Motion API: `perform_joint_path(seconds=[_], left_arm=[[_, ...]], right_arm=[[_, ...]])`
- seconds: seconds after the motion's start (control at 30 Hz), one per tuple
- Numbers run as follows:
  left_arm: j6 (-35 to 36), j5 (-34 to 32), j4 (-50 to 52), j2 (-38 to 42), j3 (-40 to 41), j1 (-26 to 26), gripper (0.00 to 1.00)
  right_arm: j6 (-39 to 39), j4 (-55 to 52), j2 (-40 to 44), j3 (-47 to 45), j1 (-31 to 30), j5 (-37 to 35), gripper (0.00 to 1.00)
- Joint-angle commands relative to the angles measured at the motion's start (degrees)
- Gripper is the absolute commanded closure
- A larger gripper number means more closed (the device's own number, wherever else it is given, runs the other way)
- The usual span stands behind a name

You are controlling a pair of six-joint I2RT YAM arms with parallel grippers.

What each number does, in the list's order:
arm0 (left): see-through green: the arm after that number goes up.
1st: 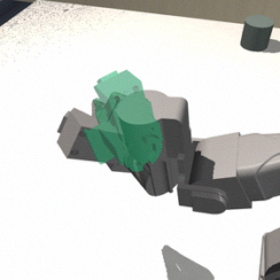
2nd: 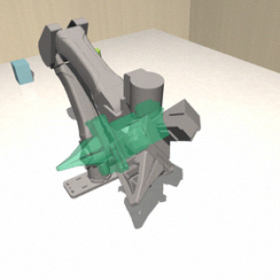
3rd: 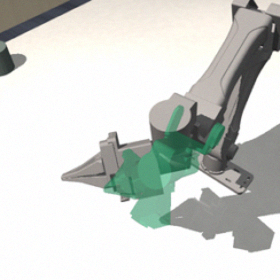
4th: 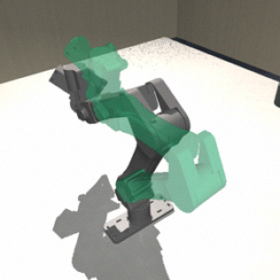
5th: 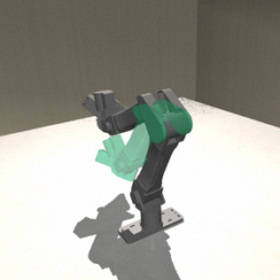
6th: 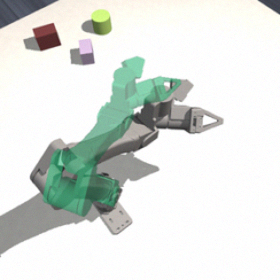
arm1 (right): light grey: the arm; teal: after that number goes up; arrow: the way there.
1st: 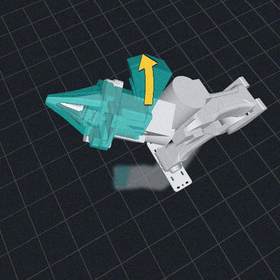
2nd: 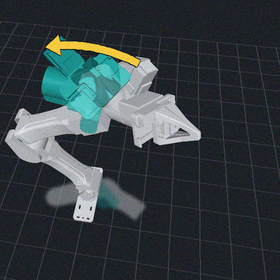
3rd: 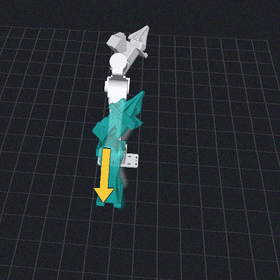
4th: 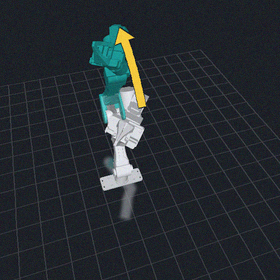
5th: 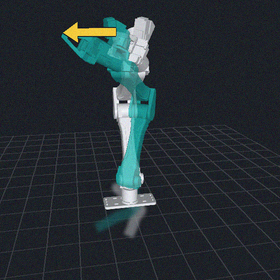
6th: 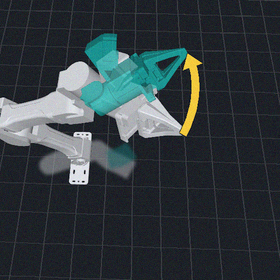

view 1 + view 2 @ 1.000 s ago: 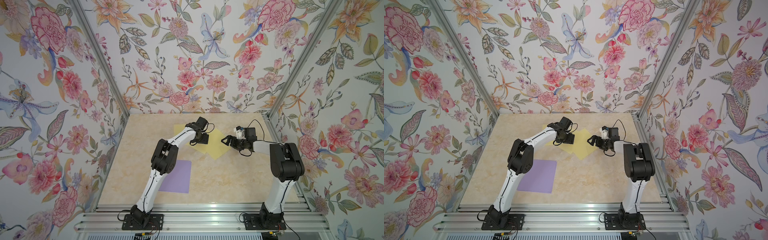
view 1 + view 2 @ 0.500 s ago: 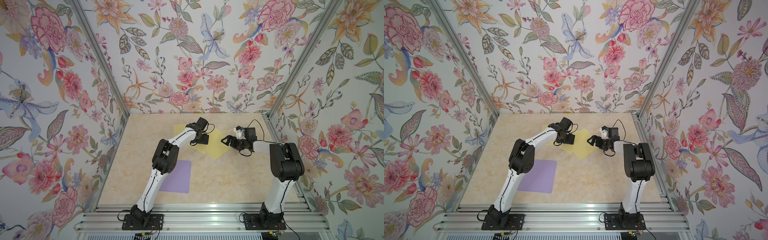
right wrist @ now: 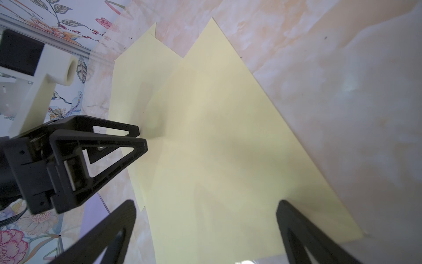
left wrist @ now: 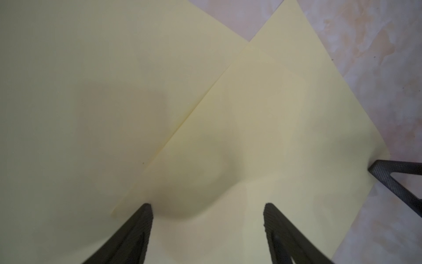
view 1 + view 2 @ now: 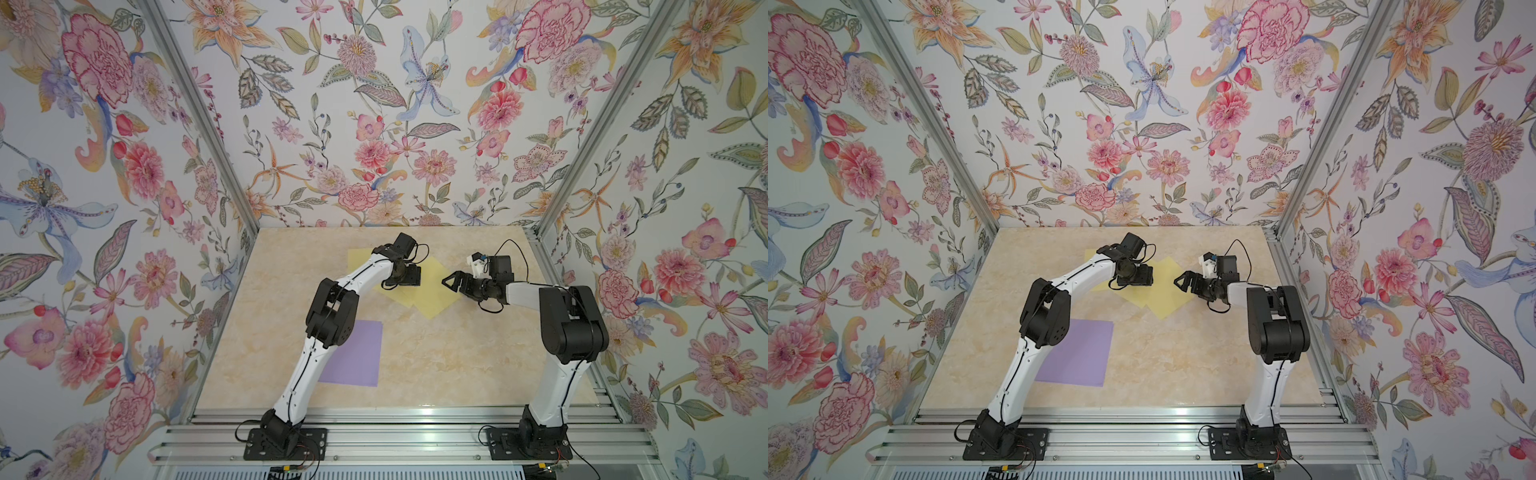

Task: Sort the scattered colored papers by color
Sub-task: Pick up the colored paper from the center of the board.

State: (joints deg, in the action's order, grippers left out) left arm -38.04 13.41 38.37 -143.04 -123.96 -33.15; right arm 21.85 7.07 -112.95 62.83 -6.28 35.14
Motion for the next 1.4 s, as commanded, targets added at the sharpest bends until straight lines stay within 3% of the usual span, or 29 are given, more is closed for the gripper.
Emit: perform_joint_path(seconds=[0.0, 0.3, 0.63, 1.37], left_arm=[[-4.33, 6.83, 1.33, -1.92, 0.30, 0.32, 0.21], [-12.76, 17.09, -9.59, 0.50, 5.18, 0.70, 0.19], [-19.79, 29.93, -18.87, 0.32, -1.08, 1.24, 0.17], [-20.32, 28.44, -22.15, -1.12, 4.49, 1.24, 0.17]], right_arm=[[1.25, -5.15, -2.78, -2.80, -0.40, 0.02, 0.00], [1.42, -4.53, -3.21, -2.98, -0.40, 0.37, 0.00], [1.95, -3.80, -3.86, -3.02, -0.74, 0.37, 0.00], [2.55, -1.56, -0.57, -2.25, -5.07, 2.97, 0.00]])
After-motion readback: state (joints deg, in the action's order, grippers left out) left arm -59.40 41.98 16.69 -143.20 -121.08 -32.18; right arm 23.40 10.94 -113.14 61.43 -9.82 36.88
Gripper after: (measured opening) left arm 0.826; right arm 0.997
